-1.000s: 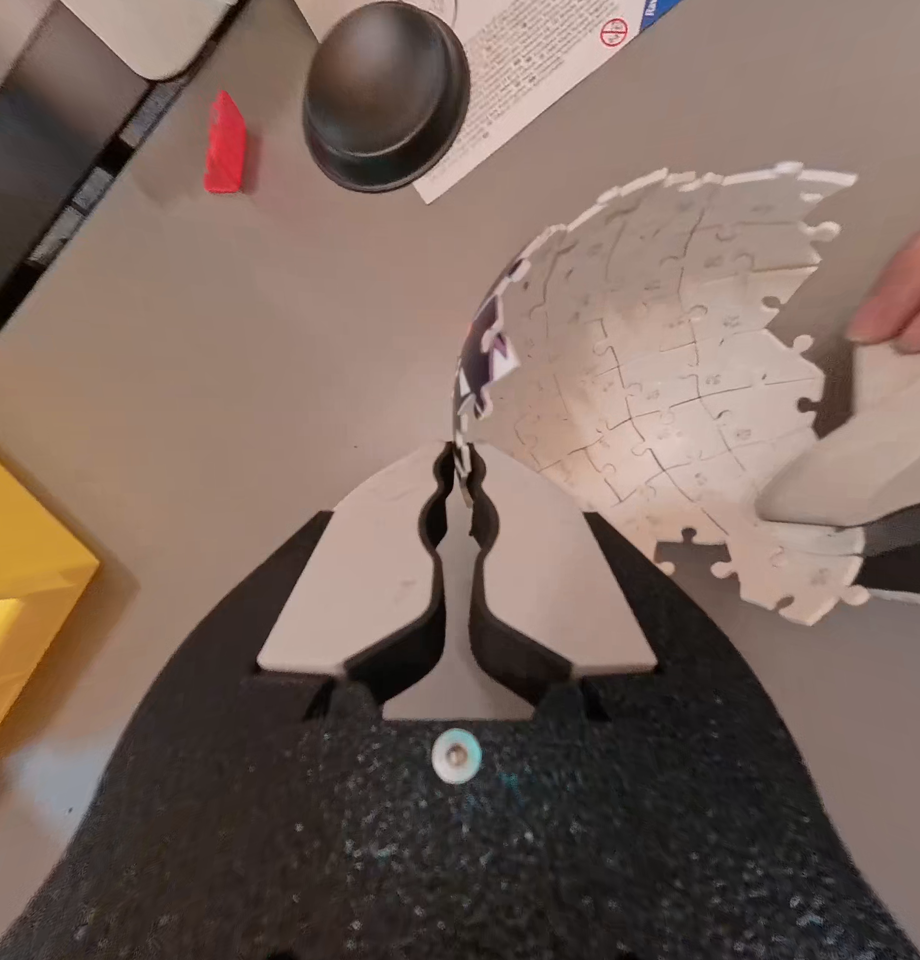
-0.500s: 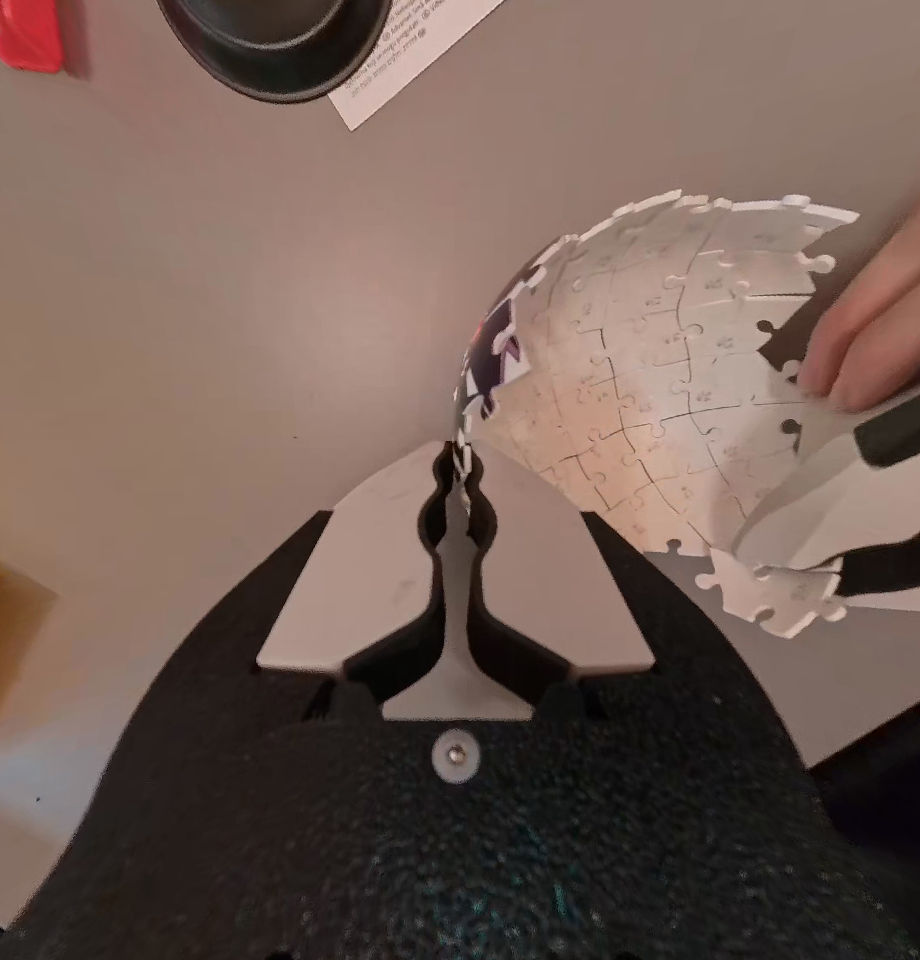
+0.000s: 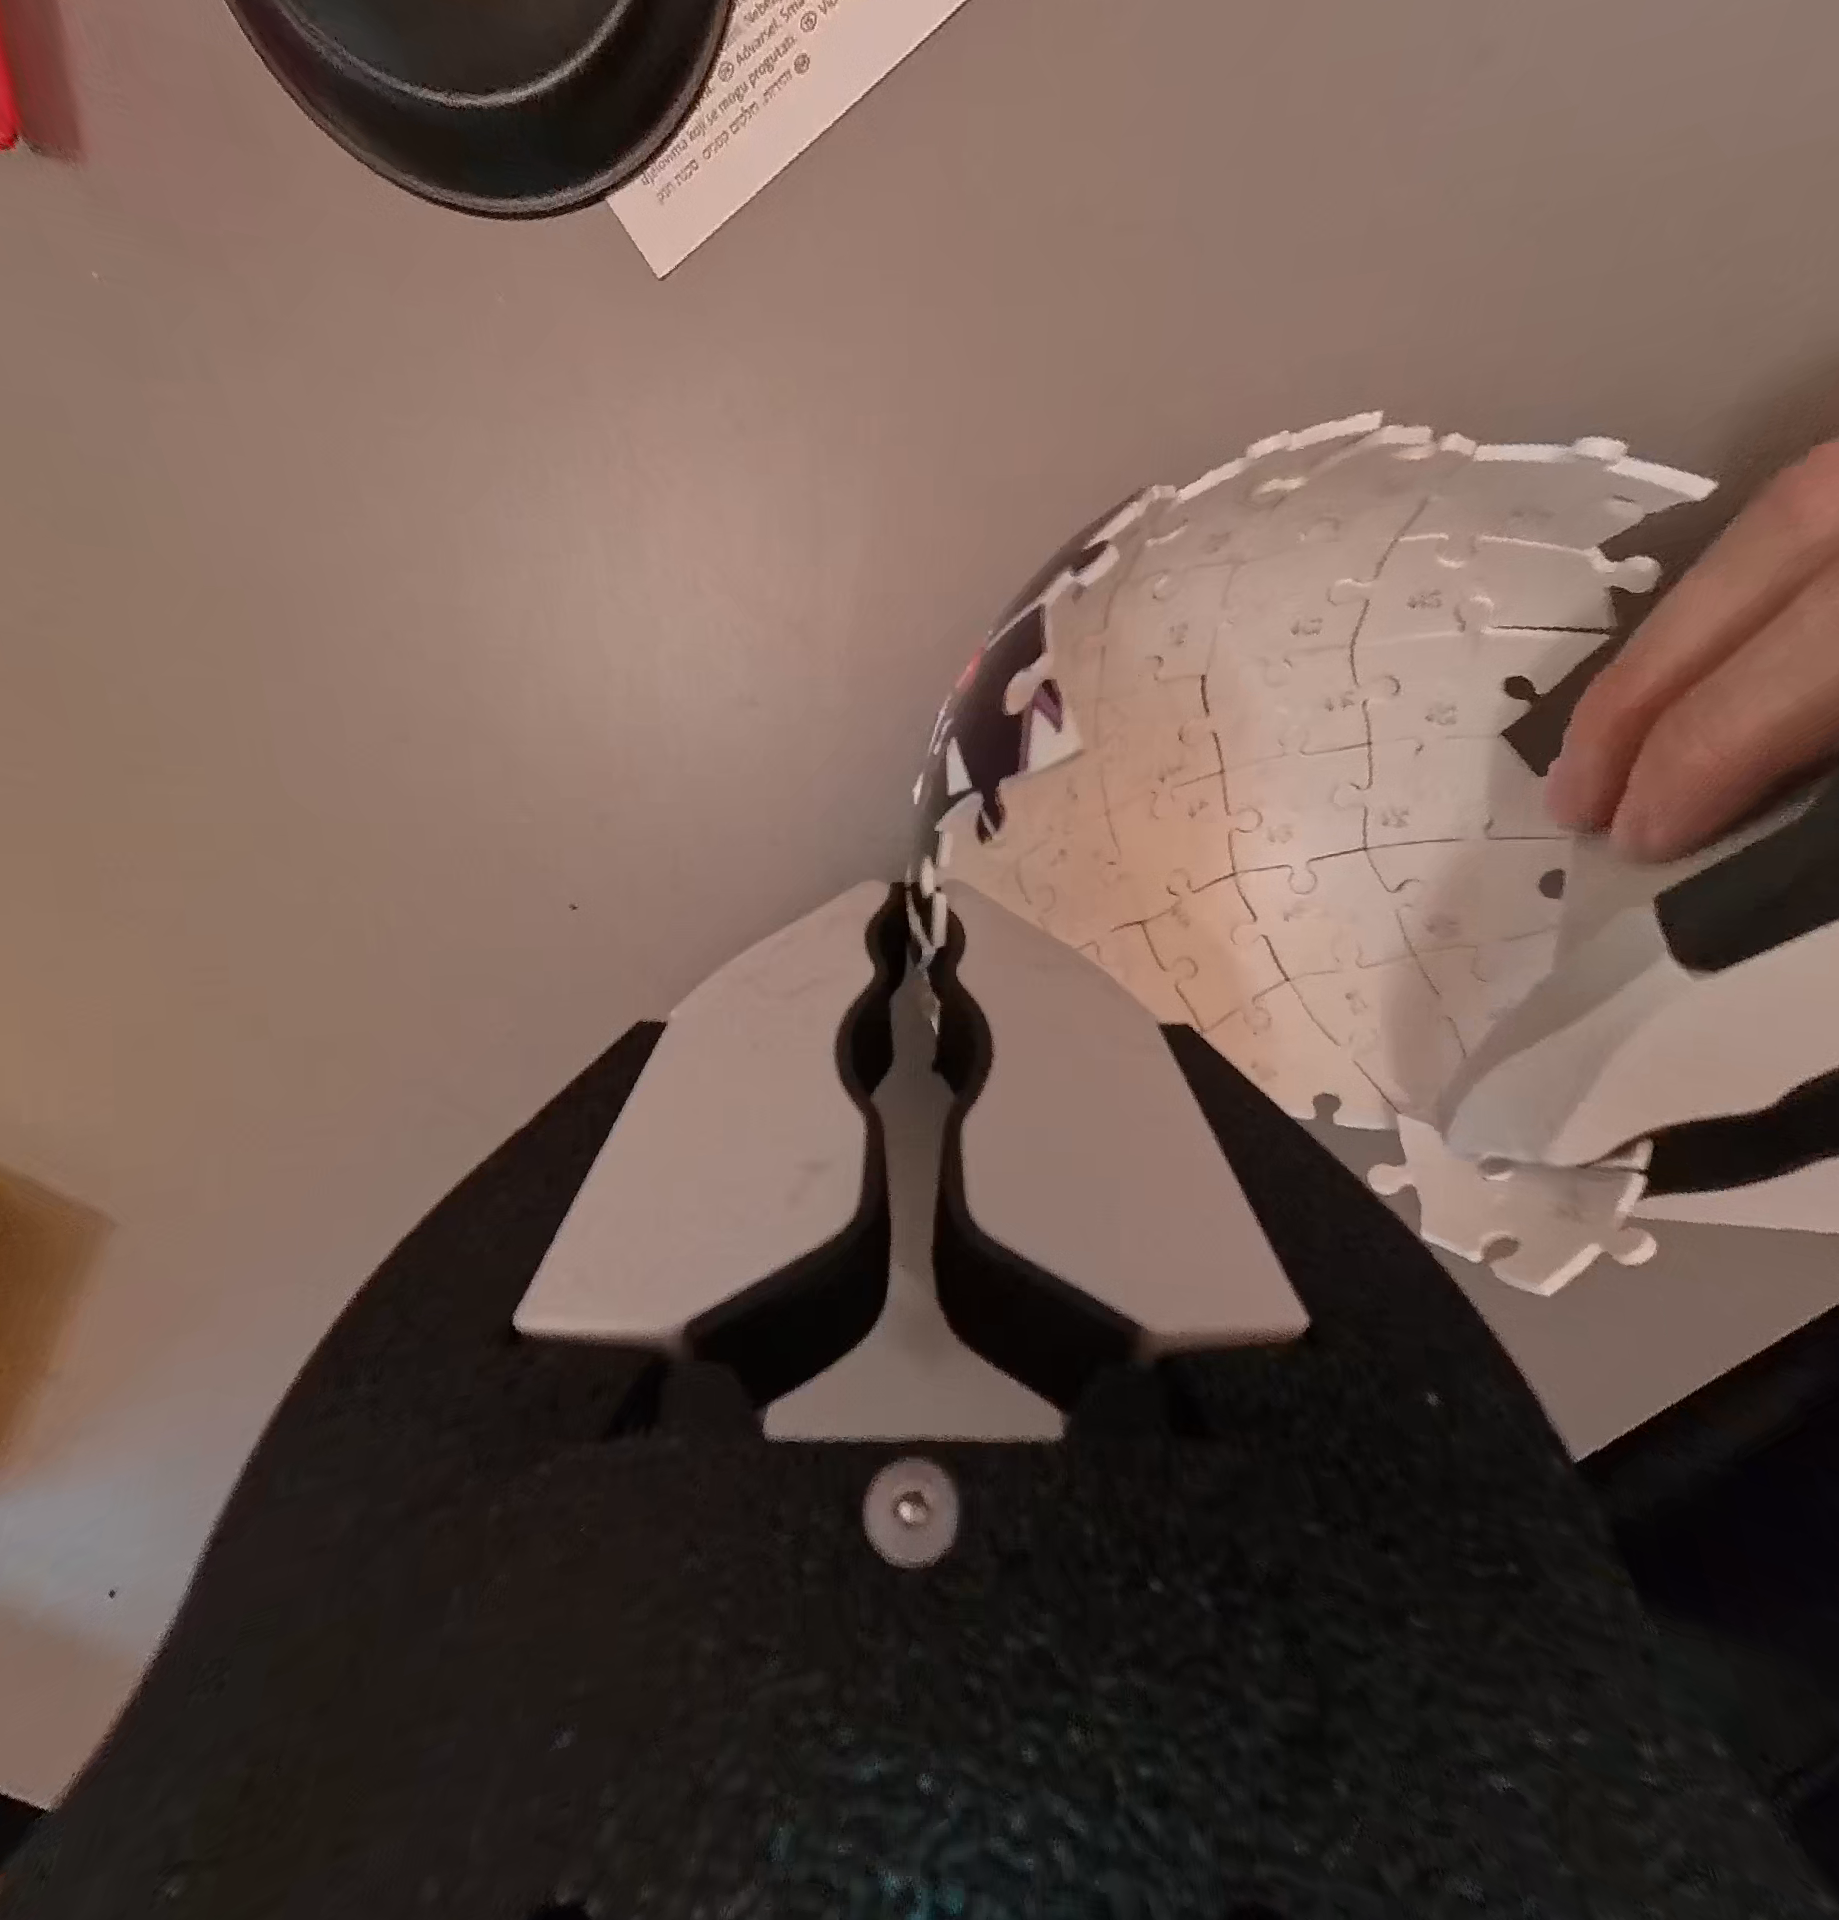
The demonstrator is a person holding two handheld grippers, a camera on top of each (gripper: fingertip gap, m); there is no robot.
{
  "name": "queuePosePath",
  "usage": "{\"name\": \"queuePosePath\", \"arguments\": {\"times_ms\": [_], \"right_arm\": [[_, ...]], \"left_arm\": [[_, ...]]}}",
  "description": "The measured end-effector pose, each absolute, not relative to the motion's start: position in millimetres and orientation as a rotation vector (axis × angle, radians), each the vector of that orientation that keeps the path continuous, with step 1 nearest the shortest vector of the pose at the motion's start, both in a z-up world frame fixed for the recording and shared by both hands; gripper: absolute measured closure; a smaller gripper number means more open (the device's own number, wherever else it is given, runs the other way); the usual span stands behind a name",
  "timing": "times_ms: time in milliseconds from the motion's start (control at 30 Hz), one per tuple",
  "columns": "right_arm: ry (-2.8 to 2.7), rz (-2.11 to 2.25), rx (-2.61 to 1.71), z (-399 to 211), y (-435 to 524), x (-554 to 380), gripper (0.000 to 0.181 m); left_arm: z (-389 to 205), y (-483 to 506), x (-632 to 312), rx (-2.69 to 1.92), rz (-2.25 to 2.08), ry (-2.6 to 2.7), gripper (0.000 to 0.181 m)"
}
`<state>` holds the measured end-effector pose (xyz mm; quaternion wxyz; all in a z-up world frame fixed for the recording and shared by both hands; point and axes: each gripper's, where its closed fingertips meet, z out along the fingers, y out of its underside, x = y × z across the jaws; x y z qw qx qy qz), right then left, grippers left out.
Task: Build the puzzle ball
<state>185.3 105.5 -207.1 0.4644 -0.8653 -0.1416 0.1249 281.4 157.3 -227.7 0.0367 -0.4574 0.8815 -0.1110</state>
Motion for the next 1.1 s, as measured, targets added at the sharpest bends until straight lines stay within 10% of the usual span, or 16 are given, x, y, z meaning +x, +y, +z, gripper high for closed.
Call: {"name": "queuePosePath", "arguments": {"times_ms": [33,800,1100], "right_arm": [[-0.345,0.31,-2.117,-206.4,106.0,185.3,0.174],[-0.192,0.391,-2.055,-203.0,108.2,200.3,0.178],[-0.203,0.349,-2.01,-190.9,102.0,201.9,0.149]], "left_arm": [[-227.8,157.1,281.6,-1.405,-0.335,2.709,0.179],[-228.3,160.0,293.2,-1.444,-0.27,2.71,0.179],[-228.5,159.9,292.6,-1.461,-0.332,2.693,0.179]]}}
